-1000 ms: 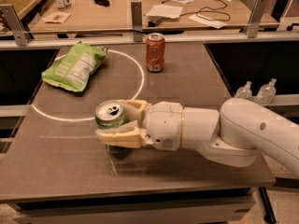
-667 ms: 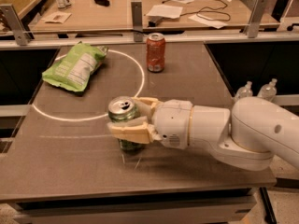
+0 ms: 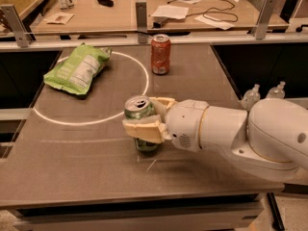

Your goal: Move green can near coke can

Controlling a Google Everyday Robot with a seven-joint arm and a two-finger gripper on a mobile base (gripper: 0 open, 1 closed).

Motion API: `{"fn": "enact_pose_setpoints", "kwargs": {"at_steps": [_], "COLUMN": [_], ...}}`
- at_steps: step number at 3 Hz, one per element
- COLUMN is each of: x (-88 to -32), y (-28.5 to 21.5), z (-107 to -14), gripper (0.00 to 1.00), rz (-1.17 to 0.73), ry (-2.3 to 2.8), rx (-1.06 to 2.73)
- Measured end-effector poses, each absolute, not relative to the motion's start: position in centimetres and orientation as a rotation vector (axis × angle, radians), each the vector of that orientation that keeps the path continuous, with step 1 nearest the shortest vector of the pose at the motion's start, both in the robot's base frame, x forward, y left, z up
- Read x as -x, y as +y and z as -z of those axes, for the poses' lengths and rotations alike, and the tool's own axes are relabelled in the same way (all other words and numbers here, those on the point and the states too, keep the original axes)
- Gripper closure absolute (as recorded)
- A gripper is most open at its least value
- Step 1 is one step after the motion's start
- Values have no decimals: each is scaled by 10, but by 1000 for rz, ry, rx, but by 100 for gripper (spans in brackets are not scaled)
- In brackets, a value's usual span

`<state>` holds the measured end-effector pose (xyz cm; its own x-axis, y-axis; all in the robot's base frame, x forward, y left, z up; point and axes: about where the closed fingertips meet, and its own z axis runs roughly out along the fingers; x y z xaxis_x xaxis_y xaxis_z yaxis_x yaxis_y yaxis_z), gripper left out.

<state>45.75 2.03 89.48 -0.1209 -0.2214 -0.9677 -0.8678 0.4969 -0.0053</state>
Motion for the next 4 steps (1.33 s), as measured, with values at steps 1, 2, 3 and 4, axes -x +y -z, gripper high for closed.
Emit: {"fn": "enact_pose_setpoints", "kwargs": {"at_steps": [1,2,3,4], "x": [-468,-500,-532,-559], "y": [17,5,-18,-49], "z": [-895,-905,-917,-927], "gripper": [100,100,100,100], "rz": [-659,-502,-347,-251], "ry": [1643,1623,1598,1567], "rx": [910,859,792,685]}}
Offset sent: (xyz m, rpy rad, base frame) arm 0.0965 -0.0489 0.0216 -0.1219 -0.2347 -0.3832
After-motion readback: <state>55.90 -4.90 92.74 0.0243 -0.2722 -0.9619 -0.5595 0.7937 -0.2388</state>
